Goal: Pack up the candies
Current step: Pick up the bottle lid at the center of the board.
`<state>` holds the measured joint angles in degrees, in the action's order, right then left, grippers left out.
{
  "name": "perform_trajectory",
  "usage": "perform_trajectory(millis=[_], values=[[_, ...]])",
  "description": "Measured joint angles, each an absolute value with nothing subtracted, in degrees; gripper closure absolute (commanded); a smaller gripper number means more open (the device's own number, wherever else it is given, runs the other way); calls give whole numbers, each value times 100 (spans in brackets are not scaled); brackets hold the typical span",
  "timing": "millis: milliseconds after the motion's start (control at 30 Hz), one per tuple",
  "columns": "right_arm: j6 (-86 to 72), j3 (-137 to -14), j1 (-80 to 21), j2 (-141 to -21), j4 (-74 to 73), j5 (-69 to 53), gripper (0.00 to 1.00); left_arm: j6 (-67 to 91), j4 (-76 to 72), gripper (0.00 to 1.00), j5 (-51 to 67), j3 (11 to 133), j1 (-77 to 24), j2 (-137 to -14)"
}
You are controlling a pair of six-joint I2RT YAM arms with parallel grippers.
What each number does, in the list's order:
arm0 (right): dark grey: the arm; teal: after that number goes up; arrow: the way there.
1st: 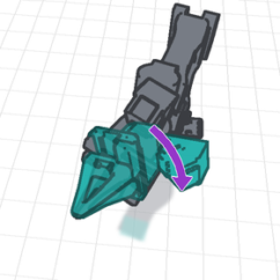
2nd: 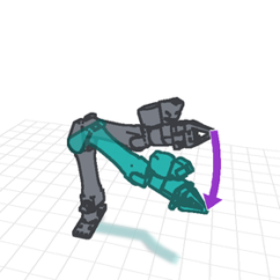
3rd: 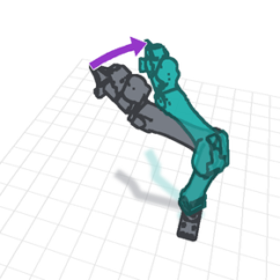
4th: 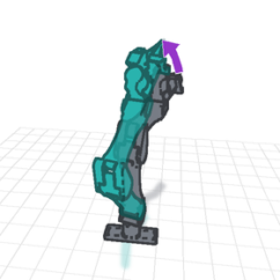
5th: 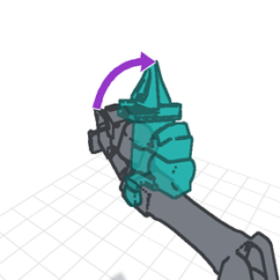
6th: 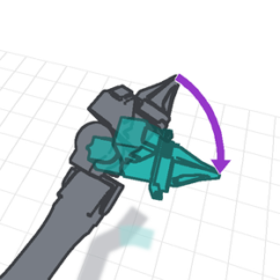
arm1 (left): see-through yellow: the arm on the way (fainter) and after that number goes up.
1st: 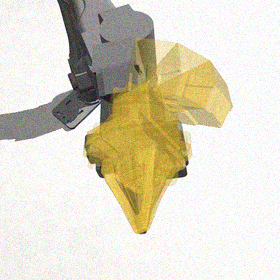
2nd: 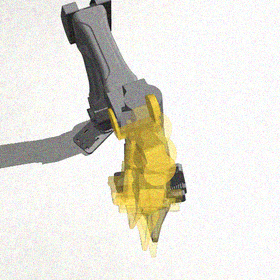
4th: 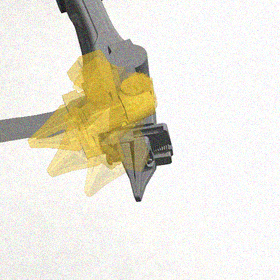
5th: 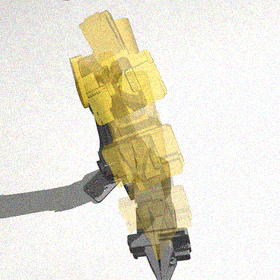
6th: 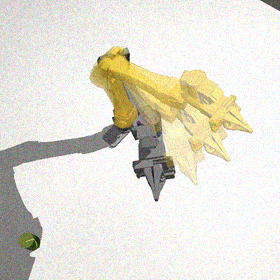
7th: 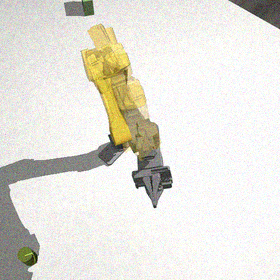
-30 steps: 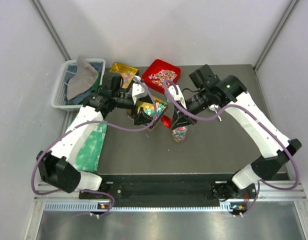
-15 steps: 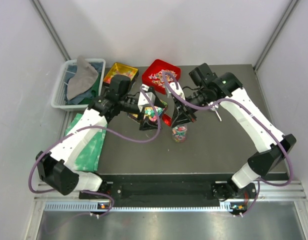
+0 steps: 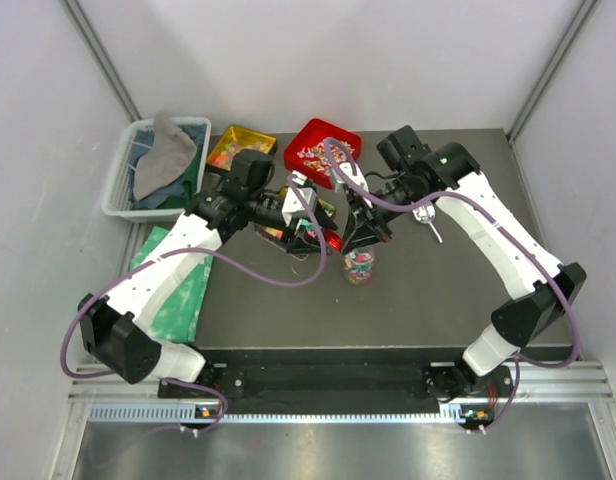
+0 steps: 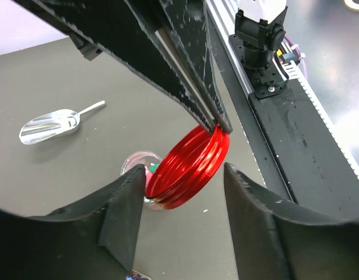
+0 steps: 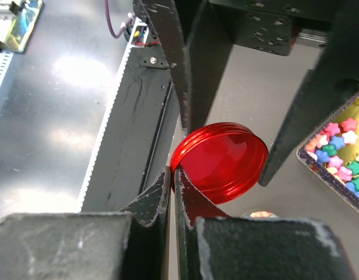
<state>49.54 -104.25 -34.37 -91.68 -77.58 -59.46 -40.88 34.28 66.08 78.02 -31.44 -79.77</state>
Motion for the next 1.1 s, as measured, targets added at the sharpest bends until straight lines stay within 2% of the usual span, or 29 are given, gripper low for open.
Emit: perform_trajectory(millis=[33,67,267,400,433,467,533,600,700,767,867,900,1000,1100], values=[[4956,-10425,-3411,-9168,-7778,-5983,100,-4110,3433,57,6604,7804,-3144,-7979],[4956,-10425,-3380,-9168,-7795,-6029,100,-4134,3435,60,6598,7804,-3144,-7981],[4998,-10431,-3122,-9168,-7929,-6272,100,-4222,3450,59,6532,7826,-3146,-8020],[5041,-10438,-2991,-9168,-7955,-6414,100,-4224,3452,64,6530,7837,-3155,-8023],[5048,-10440,-2976,-9168,-7970,-6438,100,-4224,3461,67,6532,7846,-3157,-8023],[5052,-10451,-2956,-9170,-7992,-6462,100,-4226,3465,77,6530,7856,-3159,-8025],[5059,-10523,-2910,-9209,-8040,-6512,100,-4224,3474,90,6534,7865,-3159,-8027],[5059,-10606,-2812,-9253,-8077,-6525,100,-4246,3533,98,6578,7865,-3162,-8027],[5059,-10685,-2751,-9343,-8154,-6600,99,-4219,3516,100,6556,7874,-3159,-8027],[5057,-10779,-2746,-9437,-8261,-6619,93,-4198,3529,100,6543,7874,-3155,-8027],[5039,-10934,-2716,-9577,-8381,-6606,72,-4115,3540,100,6495,7874,-3144,-8029],[5017,-10982,-2687,-9612,-8385,-6571,61,-4056,3551,100,6488,7874,-3140,-8029],[4836,-11045,-2519,-9644,-8239,-6401,48,-3889,3535,100,6532,7874,-3170,-8029],[4530,-10936,-2338,-9531,-8012,-5964,43,-3535,3393,100,6622,7872,-3225,-8029]])
